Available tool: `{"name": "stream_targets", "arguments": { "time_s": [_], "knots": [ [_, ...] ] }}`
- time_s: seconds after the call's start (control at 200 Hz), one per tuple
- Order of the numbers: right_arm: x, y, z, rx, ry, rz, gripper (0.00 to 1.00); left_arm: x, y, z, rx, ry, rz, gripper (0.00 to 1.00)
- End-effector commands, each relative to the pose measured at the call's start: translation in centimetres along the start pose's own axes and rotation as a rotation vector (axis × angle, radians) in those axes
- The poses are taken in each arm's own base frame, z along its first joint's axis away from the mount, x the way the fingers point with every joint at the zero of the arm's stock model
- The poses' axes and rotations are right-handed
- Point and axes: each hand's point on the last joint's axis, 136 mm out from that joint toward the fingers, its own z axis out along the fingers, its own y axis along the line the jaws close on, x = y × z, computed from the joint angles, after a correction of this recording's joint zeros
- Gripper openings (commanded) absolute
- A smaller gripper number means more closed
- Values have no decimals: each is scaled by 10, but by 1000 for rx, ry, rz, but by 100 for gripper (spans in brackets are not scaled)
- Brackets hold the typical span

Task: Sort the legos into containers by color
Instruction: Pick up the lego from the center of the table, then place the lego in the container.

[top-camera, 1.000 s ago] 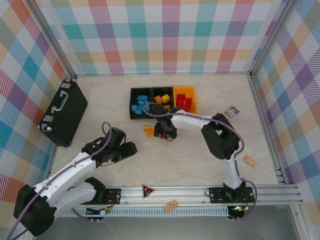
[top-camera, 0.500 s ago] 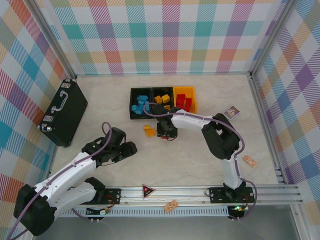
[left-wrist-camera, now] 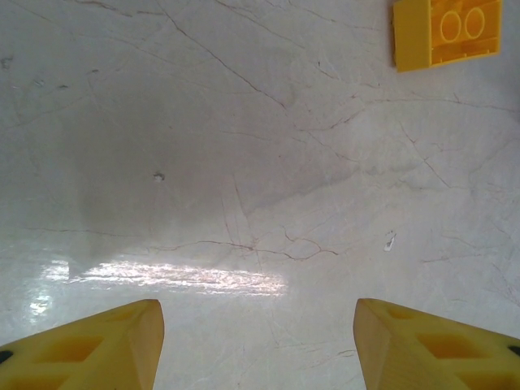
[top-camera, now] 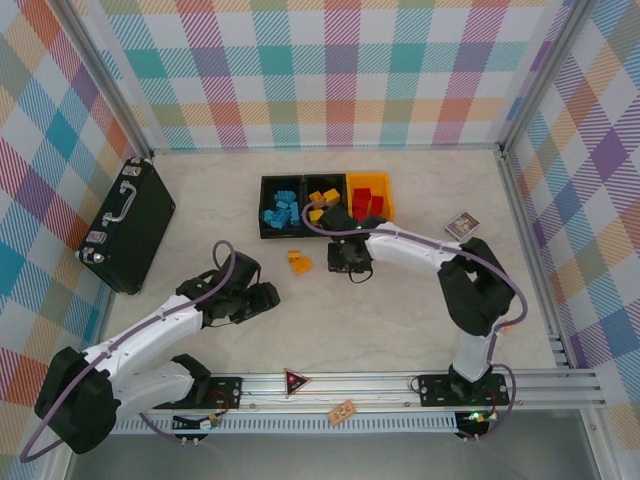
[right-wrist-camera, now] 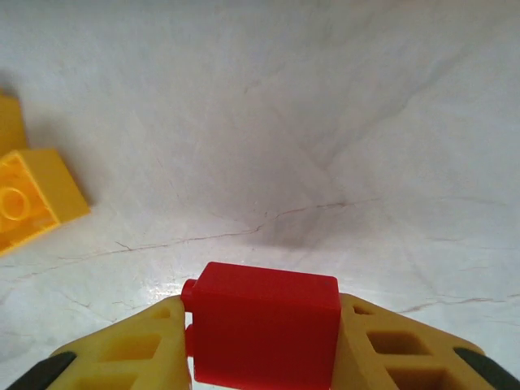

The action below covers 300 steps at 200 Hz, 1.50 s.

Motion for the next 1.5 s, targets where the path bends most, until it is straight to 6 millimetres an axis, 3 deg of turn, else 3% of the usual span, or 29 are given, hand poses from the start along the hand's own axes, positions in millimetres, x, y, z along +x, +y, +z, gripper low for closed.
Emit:
{"name": "stream_targets", "arguments": {
  "time_s": [0.0, 0.21, 0.38, 0.555, 0.735, 1.135, 1.23, 1.375, 1.495],
  "knots": [
    [-13, -21, -16, 20, -49, 14, 36, -9, -27, -3, 64, -16, 17, 63],
    [-50, -53, -37, 37, -128, 65, 36, -12, -53, 2, 88, -7, 62, 62],
    [-88, -77, -42, 66, -171, 111, 36, -14, -71, 4, 102, -3, 91, 62],
    [-125, -94, -39, 97, -197, 146, 36, -12, -79, 5, 107, 0, 105, 62],
    [-151, -101, -26, 133, -187, 163, 37, -8, -80, 6, 97, 4, 108, 62],
    [-172, -94, 1, 135, -146, 158, 38, -5, -75, 7, 76, 3, 112, 62],
    [-174, -92, 4, 131, -138, 159, 43, -5, -74, 6, 76, 3, 111, 62],
    [-177, -88, 0, 116, -140, 159, 55, -5, -73, 5, 73, -1, 111, 62],
    [-179, -83, -10, 93, -155, 153, 58, -6, -71, 5, 63, -7, 110, 62]
  ]
}}
